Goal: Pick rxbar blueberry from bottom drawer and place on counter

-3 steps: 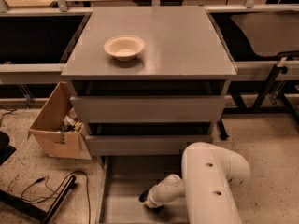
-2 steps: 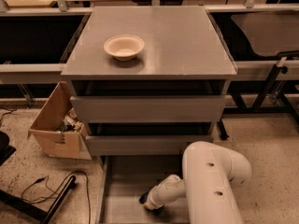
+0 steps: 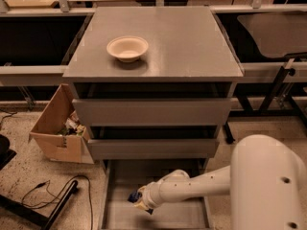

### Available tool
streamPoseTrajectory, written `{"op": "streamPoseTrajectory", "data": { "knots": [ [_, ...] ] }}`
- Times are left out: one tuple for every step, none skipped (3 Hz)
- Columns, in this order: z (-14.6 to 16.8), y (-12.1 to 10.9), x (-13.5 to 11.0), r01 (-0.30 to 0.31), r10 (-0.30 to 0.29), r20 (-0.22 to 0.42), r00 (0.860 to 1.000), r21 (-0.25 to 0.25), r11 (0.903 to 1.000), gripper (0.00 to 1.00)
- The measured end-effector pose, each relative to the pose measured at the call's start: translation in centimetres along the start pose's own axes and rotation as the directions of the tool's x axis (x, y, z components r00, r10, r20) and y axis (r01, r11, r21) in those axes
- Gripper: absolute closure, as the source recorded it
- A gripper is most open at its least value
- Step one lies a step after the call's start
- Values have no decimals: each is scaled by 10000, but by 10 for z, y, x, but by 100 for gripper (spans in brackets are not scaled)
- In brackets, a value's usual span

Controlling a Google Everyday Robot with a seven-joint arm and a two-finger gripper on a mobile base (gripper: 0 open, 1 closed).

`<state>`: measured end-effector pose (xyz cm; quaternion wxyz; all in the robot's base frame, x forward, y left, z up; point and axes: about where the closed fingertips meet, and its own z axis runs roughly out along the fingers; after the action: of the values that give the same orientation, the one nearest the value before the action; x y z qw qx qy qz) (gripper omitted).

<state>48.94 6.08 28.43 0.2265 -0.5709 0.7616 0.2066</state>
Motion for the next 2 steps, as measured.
{"op": "streamPoseTrajectory", "data": {
  "knots": [
    [-93,-1,-58,488,-491,349,9982,109,9988,100],
    [-195,-23,-110,402,-425,423,9982,540,9977,100]
  ]
}}
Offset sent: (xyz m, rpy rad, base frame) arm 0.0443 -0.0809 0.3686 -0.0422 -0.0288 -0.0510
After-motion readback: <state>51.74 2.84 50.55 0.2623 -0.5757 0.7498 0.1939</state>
